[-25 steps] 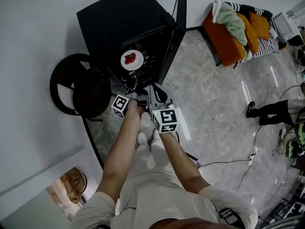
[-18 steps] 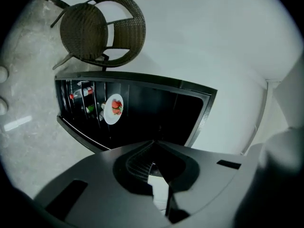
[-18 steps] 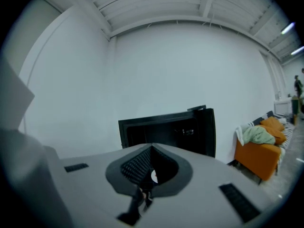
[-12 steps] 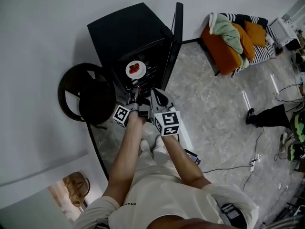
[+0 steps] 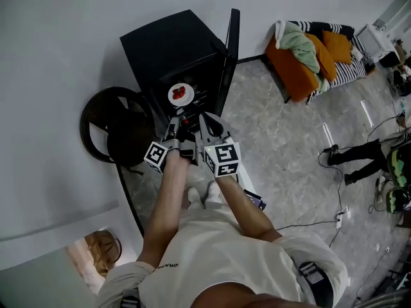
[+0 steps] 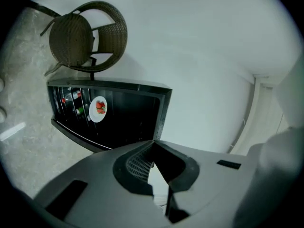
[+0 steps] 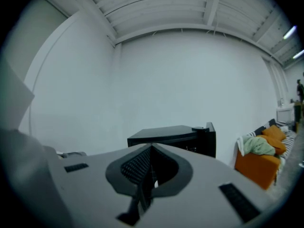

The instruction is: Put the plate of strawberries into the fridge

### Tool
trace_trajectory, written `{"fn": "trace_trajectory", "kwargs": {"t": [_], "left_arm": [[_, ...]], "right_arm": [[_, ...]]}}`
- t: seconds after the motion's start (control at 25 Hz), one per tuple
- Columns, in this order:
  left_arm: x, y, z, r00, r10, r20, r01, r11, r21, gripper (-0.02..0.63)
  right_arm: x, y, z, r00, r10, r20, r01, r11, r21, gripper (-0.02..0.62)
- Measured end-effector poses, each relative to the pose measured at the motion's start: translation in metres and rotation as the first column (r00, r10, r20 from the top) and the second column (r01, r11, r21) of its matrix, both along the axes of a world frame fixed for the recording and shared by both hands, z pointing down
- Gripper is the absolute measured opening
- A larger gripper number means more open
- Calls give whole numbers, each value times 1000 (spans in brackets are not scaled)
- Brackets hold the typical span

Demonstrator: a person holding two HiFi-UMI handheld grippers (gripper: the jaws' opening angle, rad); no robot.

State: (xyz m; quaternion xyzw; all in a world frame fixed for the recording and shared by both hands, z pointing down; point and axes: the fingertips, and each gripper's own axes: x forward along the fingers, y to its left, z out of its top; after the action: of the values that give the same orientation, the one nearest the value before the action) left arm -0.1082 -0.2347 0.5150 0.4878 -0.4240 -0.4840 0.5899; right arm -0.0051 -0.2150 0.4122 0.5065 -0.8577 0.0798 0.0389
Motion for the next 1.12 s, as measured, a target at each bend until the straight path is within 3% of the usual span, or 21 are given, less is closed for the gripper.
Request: {"fn": "trace_trajectory", "kwargs": {"t": [0.44, 0.68, 0.96, 1.12], "left_arm": [[9, 28, -53, 996, 49, 76, -55, 995, 86, 0], [17, 38, -83, 983, 78, 168, -102, 985, 140, 0], [19, 45, -112, 944, 61, 323, -137, 967, 216, 0], [22, 50, -130, 893, 47, 447, -181, 948, 261, 0]], "right_arm": [[7, 22, -47, 1000, 0, 18, -1, 999, 44, 12], [1, 31, -65, 999, -33, 14, 32, 998, 57, 12], [6, 42, -67, 999, -37, 4, 36, 998, 53, 12], [16, 43, -71, 1000, -23, 12, 22, 998, 54, 12]]}}
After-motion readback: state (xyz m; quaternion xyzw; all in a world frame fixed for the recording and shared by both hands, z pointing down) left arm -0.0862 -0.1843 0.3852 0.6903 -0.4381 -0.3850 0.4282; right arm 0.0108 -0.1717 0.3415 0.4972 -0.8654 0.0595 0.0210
